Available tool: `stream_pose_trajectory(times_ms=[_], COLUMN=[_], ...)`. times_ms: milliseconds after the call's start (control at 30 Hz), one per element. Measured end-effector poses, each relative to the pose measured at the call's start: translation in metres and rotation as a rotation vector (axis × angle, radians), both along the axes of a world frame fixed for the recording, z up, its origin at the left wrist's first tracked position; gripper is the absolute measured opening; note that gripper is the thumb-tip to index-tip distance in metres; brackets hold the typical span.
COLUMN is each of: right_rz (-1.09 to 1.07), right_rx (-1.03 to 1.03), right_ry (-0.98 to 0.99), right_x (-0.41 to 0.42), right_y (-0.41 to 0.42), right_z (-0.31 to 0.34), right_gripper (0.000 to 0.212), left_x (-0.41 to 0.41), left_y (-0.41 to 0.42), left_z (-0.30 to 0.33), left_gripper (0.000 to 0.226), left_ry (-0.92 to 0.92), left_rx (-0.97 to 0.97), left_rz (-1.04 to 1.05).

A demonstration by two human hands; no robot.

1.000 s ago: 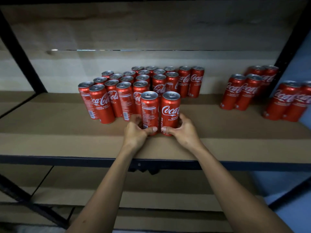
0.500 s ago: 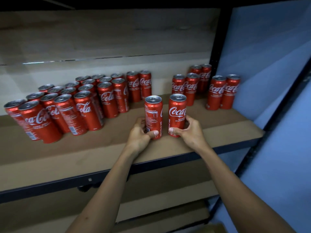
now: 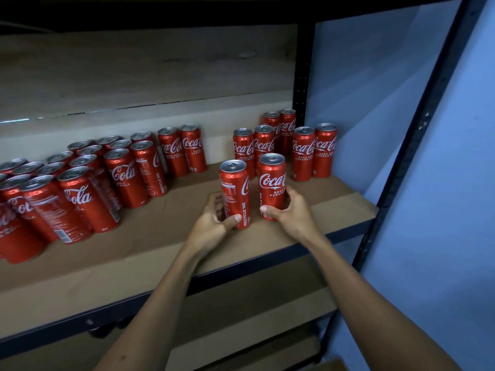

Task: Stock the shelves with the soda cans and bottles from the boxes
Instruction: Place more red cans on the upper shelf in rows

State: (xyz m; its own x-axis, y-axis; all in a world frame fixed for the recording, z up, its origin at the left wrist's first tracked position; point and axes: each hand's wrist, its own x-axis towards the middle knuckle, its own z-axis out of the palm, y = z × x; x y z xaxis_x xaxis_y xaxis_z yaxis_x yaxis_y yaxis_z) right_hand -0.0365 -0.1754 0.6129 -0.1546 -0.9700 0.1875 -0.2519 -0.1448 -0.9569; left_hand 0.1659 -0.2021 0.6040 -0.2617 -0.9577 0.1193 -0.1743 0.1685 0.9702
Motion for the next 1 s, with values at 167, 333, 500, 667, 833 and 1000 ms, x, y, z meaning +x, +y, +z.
stream_pose_trajectory(times_ms=[167, 333, 500, 667, 833, 1000], right_rz=[0.059, 0.051, 0.029, 0.017, 0.007, 0.013], right_rx=[0.034, 0.043, 0.041, 0.035, 0.037, 0.032], right_ry=[0.004, -0.02, -0.03, -0.009, 0.011, 0.051], right_x=[-0.007, -0.008, -0.005, -0.004, -0.004, -0.005], right_y=[0.001, 0.001, 0.002, 0.003, 0.003, 0.005], right_z=[0.0, -0.001, -0.001, -0.001, -0.003, -0.006], right_gripper=[0.069, 0.07, 0.074, 0.072, 0.073, 0.073], left_x=[-0.019, -0.021, -0.01, -0.019, -0.02, -0.019], left_y=[0.014, 0.005, 0.001, 0.005, 0.001, 0.004], left_z=[0.008, 0.003, -0.001, 0.001, -0.003, -0.003], left_gripper=[0.089, 0.065, 0.05, 0.066, 0.056, 0.052], left_ry=[-0.113, -0.09, 0.016, -0.054, -0.051, -0.038], left_rx=[-0.118, -0.089, -0.075, -0.101, -0.085, -0.075], left_rz=[0.237, 0.294, 0.058, 0.134, 0.144, 0.077])
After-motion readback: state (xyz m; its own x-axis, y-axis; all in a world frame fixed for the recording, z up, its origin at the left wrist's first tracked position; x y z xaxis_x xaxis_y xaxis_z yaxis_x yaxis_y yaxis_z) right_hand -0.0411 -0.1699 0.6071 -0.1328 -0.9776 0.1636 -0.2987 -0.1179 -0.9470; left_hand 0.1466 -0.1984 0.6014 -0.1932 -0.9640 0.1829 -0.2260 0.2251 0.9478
